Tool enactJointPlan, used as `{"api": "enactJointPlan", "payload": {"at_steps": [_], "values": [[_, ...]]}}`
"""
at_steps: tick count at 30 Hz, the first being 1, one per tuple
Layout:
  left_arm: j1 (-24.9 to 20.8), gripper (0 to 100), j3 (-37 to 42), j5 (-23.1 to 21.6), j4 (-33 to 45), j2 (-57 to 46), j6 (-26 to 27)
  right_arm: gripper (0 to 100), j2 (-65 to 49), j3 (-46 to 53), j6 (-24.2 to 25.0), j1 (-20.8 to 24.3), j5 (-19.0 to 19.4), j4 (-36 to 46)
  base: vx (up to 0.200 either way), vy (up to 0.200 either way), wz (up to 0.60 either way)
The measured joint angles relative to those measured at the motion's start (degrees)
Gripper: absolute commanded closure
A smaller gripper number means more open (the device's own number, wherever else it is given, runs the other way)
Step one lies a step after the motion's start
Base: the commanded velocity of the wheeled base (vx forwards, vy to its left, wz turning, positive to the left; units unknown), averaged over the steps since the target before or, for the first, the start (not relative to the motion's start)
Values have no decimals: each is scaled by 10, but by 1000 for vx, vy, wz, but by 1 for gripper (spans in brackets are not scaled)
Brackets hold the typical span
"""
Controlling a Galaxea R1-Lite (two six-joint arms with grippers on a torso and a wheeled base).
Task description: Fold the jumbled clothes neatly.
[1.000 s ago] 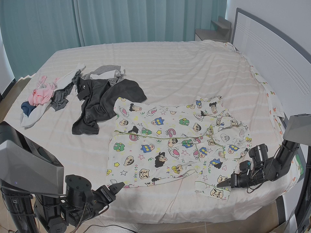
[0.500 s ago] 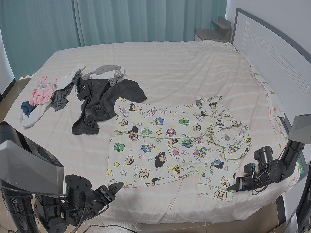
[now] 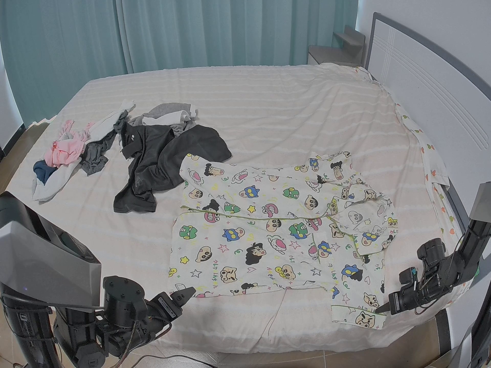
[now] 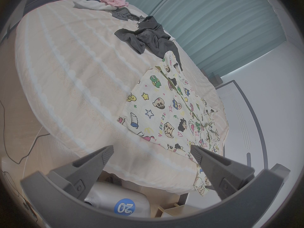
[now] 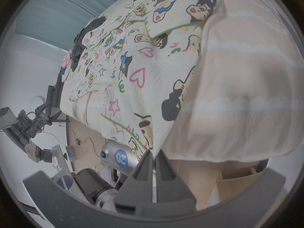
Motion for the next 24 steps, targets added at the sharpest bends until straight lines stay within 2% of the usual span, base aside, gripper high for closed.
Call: {"api": "enactJointPlan", "payload": {"at_steps": [11, 24], "values": [[0, 0, 0, 0, 0, 0, 0, 100, -36, 8, -37, -7, -1, 79, 0, 0, 0], [-1, 0, 0, -17, 0, 3, -1, 100, -47, 9, -65, -28, -19, 117, 0, 0, 0]]}}
